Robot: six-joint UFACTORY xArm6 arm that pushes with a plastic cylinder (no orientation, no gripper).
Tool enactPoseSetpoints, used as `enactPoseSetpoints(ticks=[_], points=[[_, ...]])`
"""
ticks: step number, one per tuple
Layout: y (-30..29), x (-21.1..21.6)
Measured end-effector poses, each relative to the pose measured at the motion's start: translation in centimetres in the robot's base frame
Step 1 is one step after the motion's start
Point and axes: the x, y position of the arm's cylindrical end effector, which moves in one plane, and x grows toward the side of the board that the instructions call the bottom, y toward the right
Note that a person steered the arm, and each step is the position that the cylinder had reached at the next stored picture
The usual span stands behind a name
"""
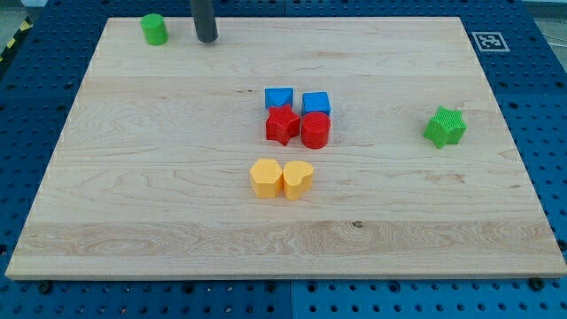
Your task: Touch the top side of the blue triangle
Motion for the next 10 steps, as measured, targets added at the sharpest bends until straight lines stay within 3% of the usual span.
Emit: enactPoseSetpoints(ticks=[2, 6, 10], points=[[4.3, 3.9], [7.6, 11.7], [8.6, 12.0]])
